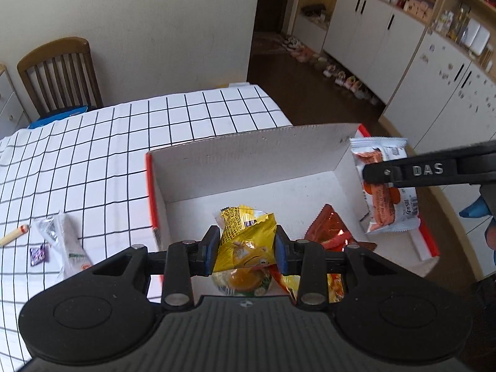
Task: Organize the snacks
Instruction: 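Carry the pastry packet and yellow packet with both tools over the red box, then open the right tool dropping the pastry packet while the left tool releases the yellow packet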
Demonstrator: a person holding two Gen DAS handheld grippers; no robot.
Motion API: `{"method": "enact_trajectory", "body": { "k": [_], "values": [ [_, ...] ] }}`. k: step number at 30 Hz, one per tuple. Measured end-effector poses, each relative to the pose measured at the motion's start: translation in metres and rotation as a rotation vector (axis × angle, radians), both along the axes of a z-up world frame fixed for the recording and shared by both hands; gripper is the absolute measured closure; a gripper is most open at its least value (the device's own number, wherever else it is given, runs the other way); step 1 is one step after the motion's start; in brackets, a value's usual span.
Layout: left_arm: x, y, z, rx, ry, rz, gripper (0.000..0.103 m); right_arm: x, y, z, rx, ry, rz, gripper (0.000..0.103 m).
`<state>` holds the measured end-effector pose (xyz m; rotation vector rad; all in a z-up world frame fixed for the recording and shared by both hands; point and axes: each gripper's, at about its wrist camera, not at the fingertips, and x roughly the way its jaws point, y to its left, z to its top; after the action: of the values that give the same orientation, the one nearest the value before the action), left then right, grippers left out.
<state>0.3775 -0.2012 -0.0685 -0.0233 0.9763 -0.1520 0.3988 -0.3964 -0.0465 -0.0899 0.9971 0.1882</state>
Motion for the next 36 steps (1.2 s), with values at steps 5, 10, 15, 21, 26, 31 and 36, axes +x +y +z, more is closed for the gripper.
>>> {"method": "enact_trajectory", "body": {
  "k": [5, 10, 15, 21, 26, 31, 36],
  "values": [
    [0.015, -0.01, -0.015, 0.036, 0.028, -0.019, 0.068, 0.018, 0.005, -0.016, -0.027, 0.022, 0.029, 0.055],
    [0.03, -0.018, -0.033, 0.065, 0.066, -0.034, 0.068, 0.029, 0.015, -0.031, -0.047, 0.059, 0.074, 0.055],
    [0.038, -0.021, -0.046, 0.071, 0.1, -0.038, 0.068, 0.036, 0.021, -0.043, -0.056, 0.089, 0.089, 0.055],
    [0.045, -0.026, -0.06, 0.082, 0.152, -0.05, 0.068, 0.039, 0.023, -0.053, -0.049, 0.113, 0.08, 0.055],
    [0.048, -0.026, -0.067, 0.074, 0.177, -0.035, 0.066, 0.041, 0.021, -0.055, -0.02, 0.124, 0.067, 0.046],
    [0.052, -0.024, -0.067, 0.05, 0.189, -0.024, 0.061, 0.036, 0.021, -0.053, -0.006, 0.111, 0.056, 0.041],
    [0.049, -0.019, -0.061, 0.025, 0.17, 0.001, 0.045, 0.029, 0.018, -0.042, 0.009, 0.086, 0.063, 0.038]
  ]
}}
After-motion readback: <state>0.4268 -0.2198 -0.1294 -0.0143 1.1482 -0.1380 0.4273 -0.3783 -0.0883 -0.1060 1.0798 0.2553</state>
